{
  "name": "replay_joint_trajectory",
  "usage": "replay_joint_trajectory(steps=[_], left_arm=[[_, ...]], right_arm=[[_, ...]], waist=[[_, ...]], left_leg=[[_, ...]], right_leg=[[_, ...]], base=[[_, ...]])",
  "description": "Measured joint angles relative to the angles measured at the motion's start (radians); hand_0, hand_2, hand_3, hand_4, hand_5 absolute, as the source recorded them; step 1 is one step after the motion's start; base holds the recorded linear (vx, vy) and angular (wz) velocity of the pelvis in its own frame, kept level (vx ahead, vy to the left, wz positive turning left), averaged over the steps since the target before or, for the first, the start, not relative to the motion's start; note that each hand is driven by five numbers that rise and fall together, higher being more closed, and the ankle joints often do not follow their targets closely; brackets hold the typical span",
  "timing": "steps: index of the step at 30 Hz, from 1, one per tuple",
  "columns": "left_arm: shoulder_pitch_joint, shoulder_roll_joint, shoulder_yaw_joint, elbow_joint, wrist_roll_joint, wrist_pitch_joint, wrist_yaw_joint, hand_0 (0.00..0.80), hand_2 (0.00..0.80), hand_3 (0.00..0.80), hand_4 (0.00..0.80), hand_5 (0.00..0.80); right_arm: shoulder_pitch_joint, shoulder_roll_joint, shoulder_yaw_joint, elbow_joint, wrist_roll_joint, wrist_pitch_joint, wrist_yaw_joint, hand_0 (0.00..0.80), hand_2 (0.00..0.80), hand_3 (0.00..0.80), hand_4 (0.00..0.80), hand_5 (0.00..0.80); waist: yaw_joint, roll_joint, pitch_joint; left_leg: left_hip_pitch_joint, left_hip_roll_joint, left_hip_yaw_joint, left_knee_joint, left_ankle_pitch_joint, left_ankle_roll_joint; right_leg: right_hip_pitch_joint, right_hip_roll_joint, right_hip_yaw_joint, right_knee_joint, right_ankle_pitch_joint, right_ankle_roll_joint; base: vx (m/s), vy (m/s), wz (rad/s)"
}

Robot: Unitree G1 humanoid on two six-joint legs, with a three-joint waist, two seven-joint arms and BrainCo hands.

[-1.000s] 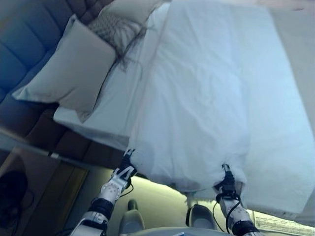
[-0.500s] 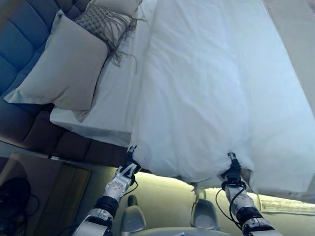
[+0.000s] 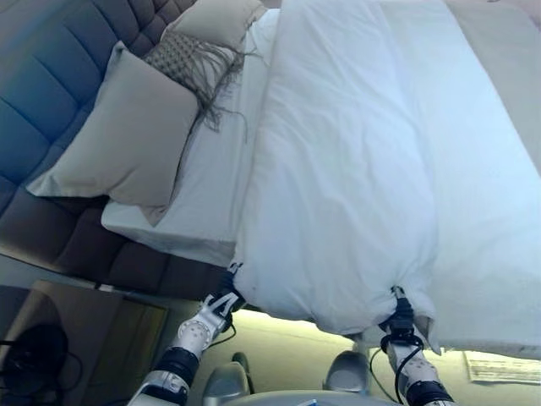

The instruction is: Make the bed neatly

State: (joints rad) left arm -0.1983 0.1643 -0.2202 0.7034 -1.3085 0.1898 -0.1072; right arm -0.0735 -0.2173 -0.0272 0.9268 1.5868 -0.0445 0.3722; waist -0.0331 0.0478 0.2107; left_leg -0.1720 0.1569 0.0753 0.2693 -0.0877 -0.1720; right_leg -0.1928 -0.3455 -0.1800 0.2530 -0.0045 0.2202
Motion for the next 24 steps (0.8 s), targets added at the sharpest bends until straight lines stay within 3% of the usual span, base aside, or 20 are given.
replay_joint_trajectory(steps=[2,5,8,11,15,17,24], left_arm=[[-0.050,0.007,-0.016,0.039,-0.001,-0.044,-0.004,0.800,0.800,0.800,0.800,0.800],[-0.097,0.010,-0.032,0.046,-0.008,-0.113,-0.024,0.800,0.800,0.800,0.800,0.800],[-0.167,0.019,-0.036,0.049,-0.013,-0.160,-0.031,0.800,0.800,0.800,0.800,0.800],[-0.259,0.023,-0.035,0.073,-0.011,-0.162,-0.032,0.800,0.800,0.800,0.800,0.800],[-0.335,0.001,-0.042,0.129,0.000,-0.166,-0.055,0.800,0.800,0.800,0.800,0.800],[-0.373,0.001,-0.052,0.155,0.000,-0.179,-0.065,0.800,0.800,0.800,0.800,0.800],[-0.414,0.020,-0.055,0.188,0.043,-0.212,-0.088,0.800,0.800,0.800,0.800,0.800]], right_arm=[[-0.064,-0.004,0.017,0.024,-0.005,0.000,0.005,0.800,0.800,0.800,0.800,0.800],[-0.171,-0.028,0.061,0.028,-0.037,-0.010,-0.006,0.800,0.800,0.800,0.800,0.800],[-0.272,-0.039,0.069,0.060,-0.060,-0.028,-0.013,0.800,0.800,0.800,0.800,0.800],[-0.337,-0.067,0.064,0.086,-0.062,-0.047,-0.019,0.800,0.800,0.800,0.800,0.800],[-0.400,-0.135,-0.001,0.189,-0.068,-0.049,-0.038,0.800,0.800,0.800,0.800,0.800],[-0.438,-0.148,-0.037,0.219,-0.089,-0.049,-0.039,0.800,0.800,0.800,0.800,0.800],[-0.476,-0.181,-0.080,0.239,-0.112,-0.012,0.008,0.800,0.800,0.800,0.800,0.800]], waist=[[-0.002,0.007,0.019],[-0.002,0.013,0.073],[0.009,0.011,0.150],[0.019,0.015,0.206],[-0.002,0.038,0.253],[-0.007,0.039,0.267],[-0.007,0.038,0.295]], left_leg=[[-0.080,0.017,-0.014,0.037,0.002,-0.002],[-0.164,0.010,-0.085,0.101,-0.025,-0.015],[-0.249,0.010,-0.094,0.144,-0.027,-0.007],[-0.323,-0.009,-0.099,0.161,-0.011,0.016],[-0.396,-0.067,-0.049,0.167,0.012,0.050],[-0.441,-0.084,-0.033,0.175,0.021,0.054],[-0.517,-0.093,0.001,0.227,-0.013,0.068]], right_leg=[[-0.074,0.021,0.009,0.013,0.017,-0.015],[-0.158,0.037,0.055,0.020,0.048,-0.020],[-0.205,0.049,0.069,-0.038,0.104,-0.023],[-0.244,0.034,0.058,-0.080,0.124,-0.025],[-0.289,-0.043,0.059,-0.096,0.164,0.006],[-0.334,-0.062,0.071,-0.100,0.183,0.010],[-0.434,-0.076,0.121,-0.067,0.194,0.020]], base=[[-0.263,0.162,-0.15],[-0.224,0.171,-0.36],[-0.224,0.165,-0.19],[-0.158,0.246,0.11],[-0.164,0.291,0.35],[-0.115,0.227,0.15],[-0.071,0.122,-0.10]])
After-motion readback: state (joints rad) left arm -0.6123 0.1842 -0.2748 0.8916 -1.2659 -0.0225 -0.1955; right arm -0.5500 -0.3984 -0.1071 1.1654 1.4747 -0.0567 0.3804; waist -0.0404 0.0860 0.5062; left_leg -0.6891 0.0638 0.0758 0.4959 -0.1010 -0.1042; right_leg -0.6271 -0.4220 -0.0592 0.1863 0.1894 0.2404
